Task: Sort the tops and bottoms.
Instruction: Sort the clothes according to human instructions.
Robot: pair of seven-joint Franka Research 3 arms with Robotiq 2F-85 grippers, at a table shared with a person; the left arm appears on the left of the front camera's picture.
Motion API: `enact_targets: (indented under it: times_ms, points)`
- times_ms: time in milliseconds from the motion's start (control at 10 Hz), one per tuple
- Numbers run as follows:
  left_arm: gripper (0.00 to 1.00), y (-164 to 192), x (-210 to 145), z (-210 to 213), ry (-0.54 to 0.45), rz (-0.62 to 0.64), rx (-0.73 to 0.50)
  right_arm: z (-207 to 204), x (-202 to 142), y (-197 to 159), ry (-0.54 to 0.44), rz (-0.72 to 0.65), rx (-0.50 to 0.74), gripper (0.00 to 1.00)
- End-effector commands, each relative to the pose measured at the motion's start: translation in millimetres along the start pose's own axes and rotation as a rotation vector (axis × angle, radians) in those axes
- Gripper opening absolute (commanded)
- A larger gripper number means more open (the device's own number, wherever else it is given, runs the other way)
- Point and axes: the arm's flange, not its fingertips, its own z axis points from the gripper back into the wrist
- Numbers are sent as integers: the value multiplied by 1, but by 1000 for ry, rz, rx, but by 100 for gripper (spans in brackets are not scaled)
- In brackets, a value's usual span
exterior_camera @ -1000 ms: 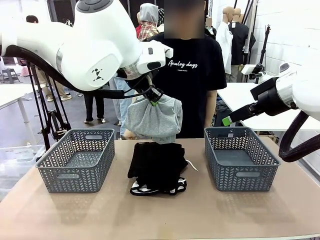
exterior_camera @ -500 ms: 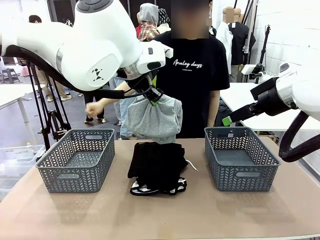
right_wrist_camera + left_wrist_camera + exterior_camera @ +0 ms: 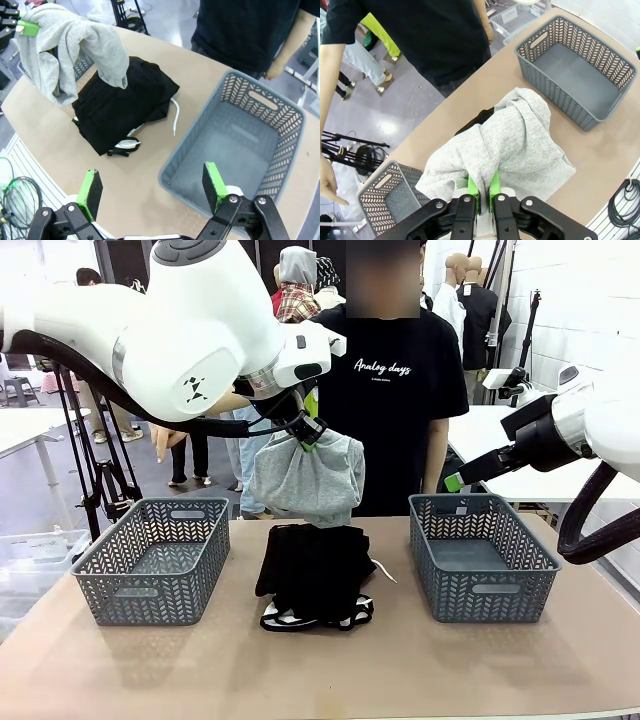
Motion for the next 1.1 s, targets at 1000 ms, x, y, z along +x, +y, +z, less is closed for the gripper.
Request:
enact_targets:
  times_ms: [1000]
  points:
    - [0,29,-20,28,-48,24,54,-2,0,-1,-7,-13,21,100]
